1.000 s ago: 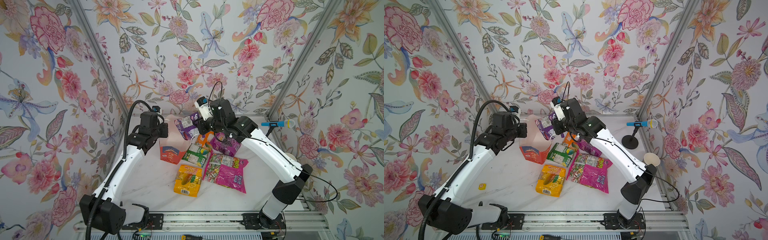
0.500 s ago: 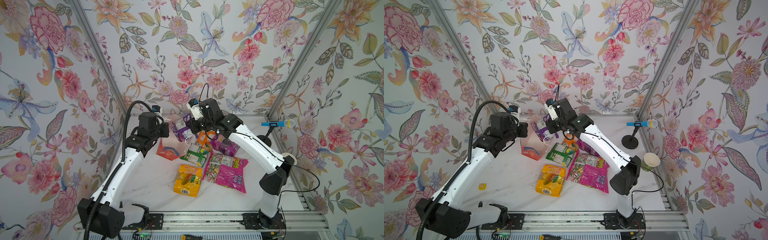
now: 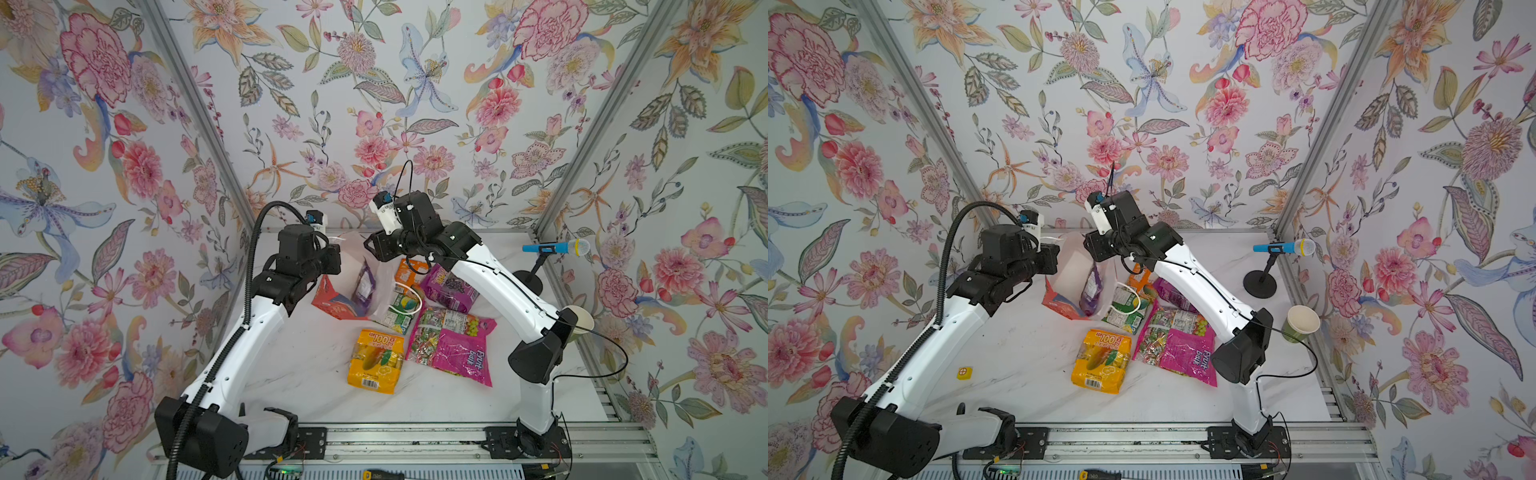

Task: Place the snacks into the paper bag
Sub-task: Place the snack in the paper bag.

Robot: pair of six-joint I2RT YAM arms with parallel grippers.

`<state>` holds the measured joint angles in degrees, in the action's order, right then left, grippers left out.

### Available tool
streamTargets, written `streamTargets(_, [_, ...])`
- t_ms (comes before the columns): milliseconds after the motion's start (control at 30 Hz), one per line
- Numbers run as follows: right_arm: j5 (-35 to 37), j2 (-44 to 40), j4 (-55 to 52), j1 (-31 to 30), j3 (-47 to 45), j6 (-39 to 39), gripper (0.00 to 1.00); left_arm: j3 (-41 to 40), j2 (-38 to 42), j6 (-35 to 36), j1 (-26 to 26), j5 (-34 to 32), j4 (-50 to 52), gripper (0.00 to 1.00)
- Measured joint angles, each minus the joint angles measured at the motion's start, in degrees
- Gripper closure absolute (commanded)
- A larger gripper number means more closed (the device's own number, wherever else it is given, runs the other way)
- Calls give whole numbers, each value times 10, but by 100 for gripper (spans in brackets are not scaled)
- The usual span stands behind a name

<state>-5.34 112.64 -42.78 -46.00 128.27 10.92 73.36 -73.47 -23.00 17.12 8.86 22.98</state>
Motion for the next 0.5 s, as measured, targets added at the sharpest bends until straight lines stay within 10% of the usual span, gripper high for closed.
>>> streamTargets(300, [3, -38, 3, 22, -21, -2, 45, -7, -1, 0, 1, 0, 1, 100])
streamTargets(500, [18, -156, 15, 144, -165, -4, 37, -7, -2, -7, 1, 15, 0, 100])
